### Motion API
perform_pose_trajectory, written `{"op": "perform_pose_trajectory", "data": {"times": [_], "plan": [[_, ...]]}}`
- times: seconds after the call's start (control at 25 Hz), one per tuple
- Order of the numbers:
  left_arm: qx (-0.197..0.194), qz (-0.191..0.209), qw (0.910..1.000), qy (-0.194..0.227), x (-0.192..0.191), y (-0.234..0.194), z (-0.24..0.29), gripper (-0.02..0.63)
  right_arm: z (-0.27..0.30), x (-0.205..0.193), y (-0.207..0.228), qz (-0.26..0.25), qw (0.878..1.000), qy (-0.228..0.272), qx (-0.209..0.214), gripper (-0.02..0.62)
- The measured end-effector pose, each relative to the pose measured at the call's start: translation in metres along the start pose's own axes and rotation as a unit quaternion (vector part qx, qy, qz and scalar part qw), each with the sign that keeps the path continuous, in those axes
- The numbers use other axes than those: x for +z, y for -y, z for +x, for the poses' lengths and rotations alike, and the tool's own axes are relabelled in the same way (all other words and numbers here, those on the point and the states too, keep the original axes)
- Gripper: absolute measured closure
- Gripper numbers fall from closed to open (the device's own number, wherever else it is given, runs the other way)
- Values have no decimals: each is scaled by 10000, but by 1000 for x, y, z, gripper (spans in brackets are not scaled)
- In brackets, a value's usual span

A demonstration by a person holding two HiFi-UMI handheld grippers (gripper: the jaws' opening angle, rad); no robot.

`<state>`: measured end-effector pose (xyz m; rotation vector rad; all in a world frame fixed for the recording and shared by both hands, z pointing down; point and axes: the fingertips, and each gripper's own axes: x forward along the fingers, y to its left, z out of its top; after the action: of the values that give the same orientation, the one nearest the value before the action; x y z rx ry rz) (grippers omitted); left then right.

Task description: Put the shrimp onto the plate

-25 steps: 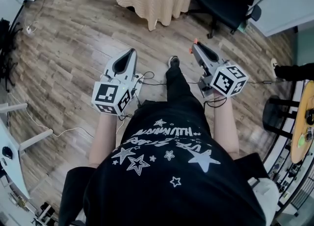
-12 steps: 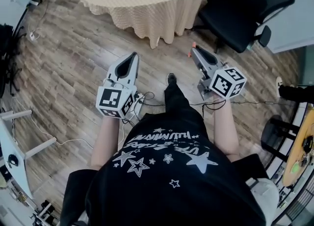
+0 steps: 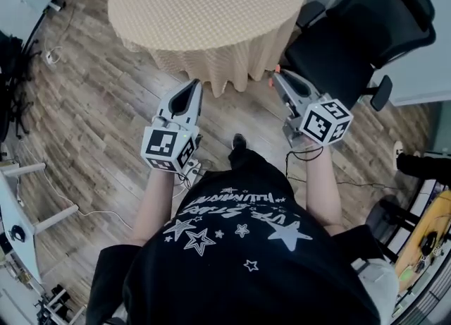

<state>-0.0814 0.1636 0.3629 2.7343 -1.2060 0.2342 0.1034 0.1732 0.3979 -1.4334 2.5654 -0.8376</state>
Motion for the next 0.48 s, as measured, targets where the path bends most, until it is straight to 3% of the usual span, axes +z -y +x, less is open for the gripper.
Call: {"op": "perform_pose_trajectory", "data": {"times": [0.48], "plan": [[313,3,9993,-197,7,-27,65,604,44,31,63,161,9995,-113,234,526]]}}
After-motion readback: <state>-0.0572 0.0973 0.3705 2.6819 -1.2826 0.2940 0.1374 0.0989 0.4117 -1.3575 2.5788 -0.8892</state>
